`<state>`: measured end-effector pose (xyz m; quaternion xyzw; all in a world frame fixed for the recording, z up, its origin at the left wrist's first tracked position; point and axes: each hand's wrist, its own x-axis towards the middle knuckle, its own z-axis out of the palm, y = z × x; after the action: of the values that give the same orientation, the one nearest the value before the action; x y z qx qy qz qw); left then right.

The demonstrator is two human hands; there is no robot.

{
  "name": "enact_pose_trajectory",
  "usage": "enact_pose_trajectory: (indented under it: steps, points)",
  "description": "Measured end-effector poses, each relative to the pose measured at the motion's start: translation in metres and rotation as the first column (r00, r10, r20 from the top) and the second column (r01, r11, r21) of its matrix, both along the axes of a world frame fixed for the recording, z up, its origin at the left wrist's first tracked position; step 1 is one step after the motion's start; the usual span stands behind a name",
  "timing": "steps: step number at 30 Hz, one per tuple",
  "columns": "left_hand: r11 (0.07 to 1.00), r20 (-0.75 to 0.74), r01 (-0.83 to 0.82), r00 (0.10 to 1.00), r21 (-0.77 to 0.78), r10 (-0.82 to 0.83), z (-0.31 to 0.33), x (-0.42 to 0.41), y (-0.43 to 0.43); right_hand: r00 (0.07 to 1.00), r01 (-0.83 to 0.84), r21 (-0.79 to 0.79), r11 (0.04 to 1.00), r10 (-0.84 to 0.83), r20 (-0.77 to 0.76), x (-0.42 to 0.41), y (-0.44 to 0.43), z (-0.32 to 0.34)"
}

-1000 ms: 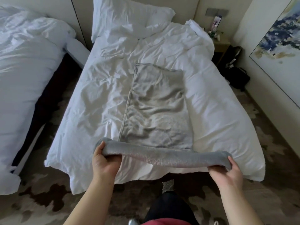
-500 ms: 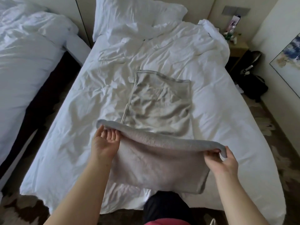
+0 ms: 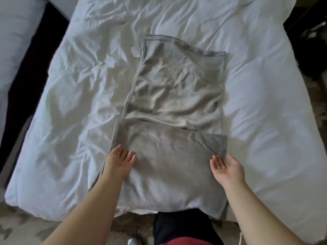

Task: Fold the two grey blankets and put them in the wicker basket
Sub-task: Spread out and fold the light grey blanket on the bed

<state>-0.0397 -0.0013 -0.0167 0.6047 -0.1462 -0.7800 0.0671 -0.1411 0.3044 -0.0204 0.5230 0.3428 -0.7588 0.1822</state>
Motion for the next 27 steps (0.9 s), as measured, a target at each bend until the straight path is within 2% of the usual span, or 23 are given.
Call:
enact_pose_trajectory:
  steps: [8, 12, 15, 18, 21, 23, 27]
  points:
    - [0.998, 0.009, 0.042, 0.999, -0.056, -0.041, 0.004, 0.054, -0.009, 0.999, 0.033, 0.041, 0.999, -0.031, -0.034, 0.044, 0.016, 0.010]
    - [0.991, 0.088, 0.107, 0.991, -0.084, -0.099, 0.006, 0.101, -0.004, 1.000, -0.004, 0.092, 0.996, 0.006, -0.023, 0.099, 0.030, 0.007]
    - [0.979, 0.259, 0.189, 0.952, -0.070, -0.165, 0.008, 0.134, 0.008, 0.988, -0.114, 0.131, 0.985, 0.098, 0.121, 0.146, 0.044, -0.010]
    - [0.977, 0.414, 0.212, 0.892, -0.028, -0.182, 0.001, 0.161, 0.021, 0.940, -0.203, 0.099, 0.974, 0.165, 0.298, 0.185, 0.049, -0.029]
    - [0.984, 0.284, 0.175, 0.943, 0.015, -0.172, -0.019, 0.169, 0.025, 0.939, -0.176, 0.068, 0.982, 0.147, 0.312, 0.195, 0.044, -0.047]
    - [0.989, 0.204, 0.147, 0.968, 0.003, -0.144, -0.024, 0.162, 0.024, 0.969, -0.098, 0.012, 0.995, 0.093, 0.230, 0.187, 0.037, -0.050]
    - [0.999, 0.142, 0.054, 0.988, 0.005, -0.054, -0.008, 0.131, 0.022, 0.990, 0.055, -0.035, 0.998, -0.050, 0.132, 0.153, 0.019, -0.028]
